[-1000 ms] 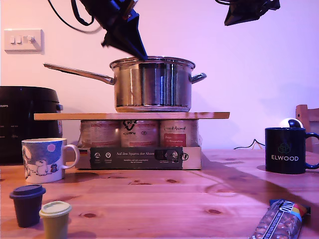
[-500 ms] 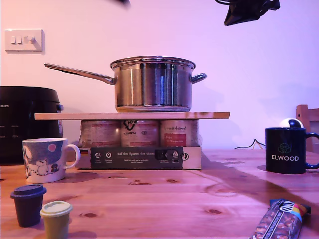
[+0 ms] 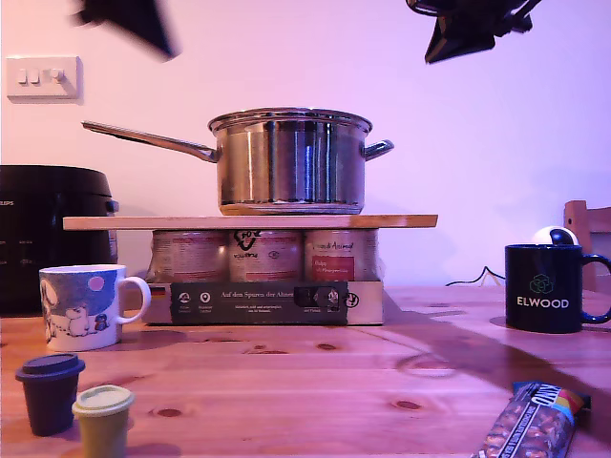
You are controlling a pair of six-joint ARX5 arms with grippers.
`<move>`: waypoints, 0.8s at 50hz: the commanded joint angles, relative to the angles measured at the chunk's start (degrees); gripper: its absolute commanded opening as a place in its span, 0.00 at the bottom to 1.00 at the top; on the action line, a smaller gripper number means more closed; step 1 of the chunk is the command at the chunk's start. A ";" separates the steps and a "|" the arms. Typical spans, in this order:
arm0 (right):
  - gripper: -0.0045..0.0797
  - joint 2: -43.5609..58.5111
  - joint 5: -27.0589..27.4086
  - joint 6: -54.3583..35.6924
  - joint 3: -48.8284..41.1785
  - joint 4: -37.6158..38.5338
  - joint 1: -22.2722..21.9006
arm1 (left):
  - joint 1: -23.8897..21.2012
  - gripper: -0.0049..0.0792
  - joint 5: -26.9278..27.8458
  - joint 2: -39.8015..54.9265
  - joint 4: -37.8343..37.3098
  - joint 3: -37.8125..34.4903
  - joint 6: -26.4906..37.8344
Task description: Pick up the large pot with both hands and place it on the shelf behind you
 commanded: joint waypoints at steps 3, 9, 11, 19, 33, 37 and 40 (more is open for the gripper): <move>0.04 -6.64 2.23 0.02 -4.68 0.77 3.32 | 1.09 0.04 0.61 -7.21 6.58 -7.61 -1.36; 0.04 -13.05 3.85 0.04 -11.39 1.73 6.38 | 2.40 0.04 0.68 -13.55 14.34 -15.04 -2.86; 0.04 -15.54 4.13 0.02 -13.68 2.19 7.52 | 2.60 0.04 0.68 -15.69 17.03 -17.33 -3.52; 0.04 -25.29 6.95 -0.07 -21.27 2.86 12.46 | 2.67 0.04 0.46 -23.56 26.95 -26.34 -7.50; 0.04 -40.39 12.76 -0.96 -31.95 3.02 21.64 | 2.60 0.04 -0.04 -35.67 37.73 -37.86 -12.72; 0.04 -43.60 15.23 -0.96 -35.23 3.74 24.00 | 2.60 0.04 -0.92 -38.82 41.68 -40.65 -14.91; 0.04 -45.97 17.49 -0.81 -37.94 5.09 26.29 | 2.60 0.04 -1.99 -40.94 44.22 -42.47 -16.79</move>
